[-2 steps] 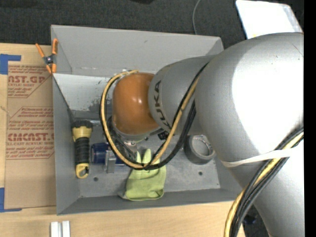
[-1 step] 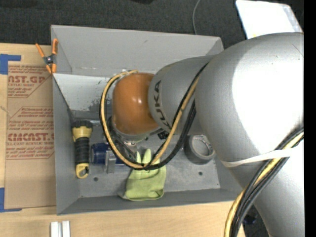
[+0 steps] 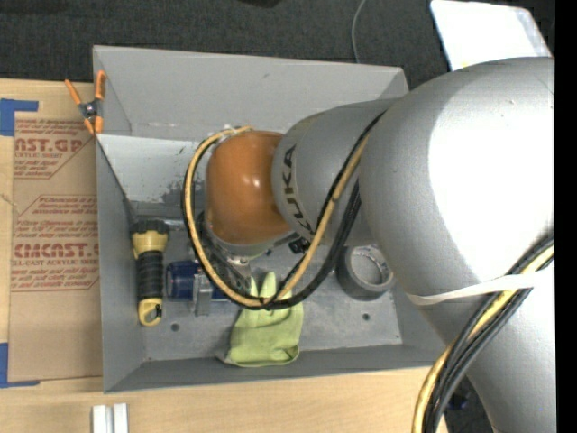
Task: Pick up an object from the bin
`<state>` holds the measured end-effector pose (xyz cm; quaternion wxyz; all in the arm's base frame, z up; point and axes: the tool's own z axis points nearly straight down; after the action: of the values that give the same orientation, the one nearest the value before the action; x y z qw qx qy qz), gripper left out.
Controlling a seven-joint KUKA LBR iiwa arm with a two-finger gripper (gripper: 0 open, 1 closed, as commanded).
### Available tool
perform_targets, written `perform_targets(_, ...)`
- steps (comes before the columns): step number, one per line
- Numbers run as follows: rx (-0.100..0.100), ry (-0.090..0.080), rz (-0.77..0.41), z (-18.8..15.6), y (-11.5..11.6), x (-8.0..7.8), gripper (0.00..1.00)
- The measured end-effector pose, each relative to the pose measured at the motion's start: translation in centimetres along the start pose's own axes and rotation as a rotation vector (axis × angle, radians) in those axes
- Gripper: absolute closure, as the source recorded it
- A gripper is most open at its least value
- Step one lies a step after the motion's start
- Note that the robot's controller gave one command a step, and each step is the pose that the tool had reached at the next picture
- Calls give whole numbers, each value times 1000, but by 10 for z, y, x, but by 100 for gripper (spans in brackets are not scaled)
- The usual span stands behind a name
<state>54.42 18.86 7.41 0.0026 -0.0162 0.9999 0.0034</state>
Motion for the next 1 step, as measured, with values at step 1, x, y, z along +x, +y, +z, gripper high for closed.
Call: perform_targets(1,4,11,0,-25,-1,3,100)
